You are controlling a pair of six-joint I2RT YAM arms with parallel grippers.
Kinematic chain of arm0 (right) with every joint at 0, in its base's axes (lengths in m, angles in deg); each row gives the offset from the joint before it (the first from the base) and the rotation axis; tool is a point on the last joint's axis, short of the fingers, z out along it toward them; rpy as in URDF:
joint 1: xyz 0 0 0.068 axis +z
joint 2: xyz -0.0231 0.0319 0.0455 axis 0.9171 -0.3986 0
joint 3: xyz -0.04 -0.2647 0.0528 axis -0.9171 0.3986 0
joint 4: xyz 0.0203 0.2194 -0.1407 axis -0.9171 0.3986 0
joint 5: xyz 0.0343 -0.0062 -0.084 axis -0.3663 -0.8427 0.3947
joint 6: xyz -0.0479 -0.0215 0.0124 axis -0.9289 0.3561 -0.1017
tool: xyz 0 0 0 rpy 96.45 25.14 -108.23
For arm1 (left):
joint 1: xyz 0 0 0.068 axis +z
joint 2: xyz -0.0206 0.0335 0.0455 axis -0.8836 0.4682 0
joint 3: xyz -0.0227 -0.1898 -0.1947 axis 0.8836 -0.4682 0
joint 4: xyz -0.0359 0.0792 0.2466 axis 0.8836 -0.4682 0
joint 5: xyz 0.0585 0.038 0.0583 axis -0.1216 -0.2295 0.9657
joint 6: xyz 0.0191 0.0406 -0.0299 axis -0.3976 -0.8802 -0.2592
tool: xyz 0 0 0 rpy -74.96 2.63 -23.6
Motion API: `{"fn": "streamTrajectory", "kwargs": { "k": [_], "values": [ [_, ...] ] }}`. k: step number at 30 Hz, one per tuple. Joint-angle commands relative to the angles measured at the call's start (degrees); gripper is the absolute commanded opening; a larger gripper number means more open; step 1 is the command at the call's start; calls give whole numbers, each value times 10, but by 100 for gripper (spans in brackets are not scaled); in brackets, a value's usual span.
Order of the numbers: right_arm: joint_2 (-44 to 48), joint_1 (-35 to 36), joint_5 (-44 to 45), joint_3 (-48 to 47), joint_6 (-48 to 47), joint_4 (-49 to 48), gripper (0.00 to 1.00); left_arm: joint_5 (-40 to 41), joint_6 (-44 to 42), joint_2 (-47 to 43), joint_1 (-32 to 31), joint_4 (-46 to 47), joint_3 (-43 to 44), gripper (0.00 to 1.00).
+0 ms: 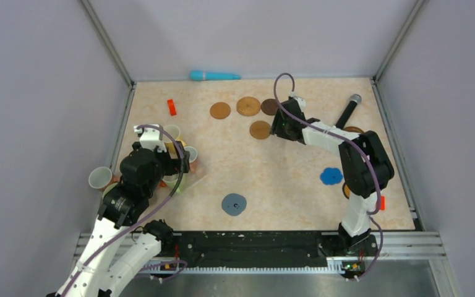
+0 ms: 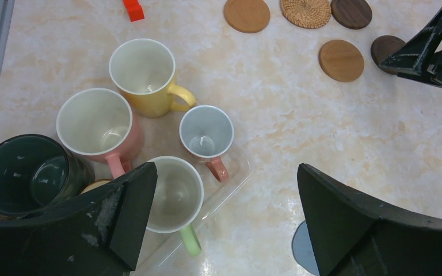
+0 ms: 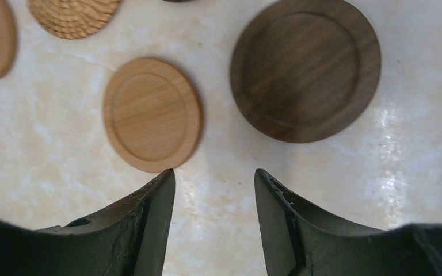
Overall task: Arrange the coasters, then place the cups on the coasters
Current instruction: Move the coaster to the center of the board.
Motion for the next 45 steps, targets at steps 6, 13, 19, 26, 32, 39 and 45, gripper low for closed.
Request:
{"fn": "streamTrajectory", "kwargs": {
  "k": [6, 13, 19, 26, 32, 39, 45],
  "values": [
    [6, -19, 52, 32, 13, -39, 49, 3, 3, -3, -1, 25, -3, 97],
    [-14, -43, 32, 50, 31, -79, 45, 3, 3, -2, -1, 25, -3, 97],
    [-27, -47, 27, 43, 40, -101, 44, 3, 3, -1, -1, 26, -3, 97],
    [-48, -51, 25, 37, 81, -109, 43, 6, 3, 1, -1, 26, -3, 97],
    [-62, -68, 59, 30, 113, -112, 39, 7, 2, 0, -1, 26, -4, 97],
    [-97, -96, 36, -24, 87, -104, 38, 7, 3, 1, -1, 25, -4, 97],
    [-118, -107, 49, -50, 77, -93, 38, 8, 2, 3, -1, 26, -4, 97]
  ]
}}
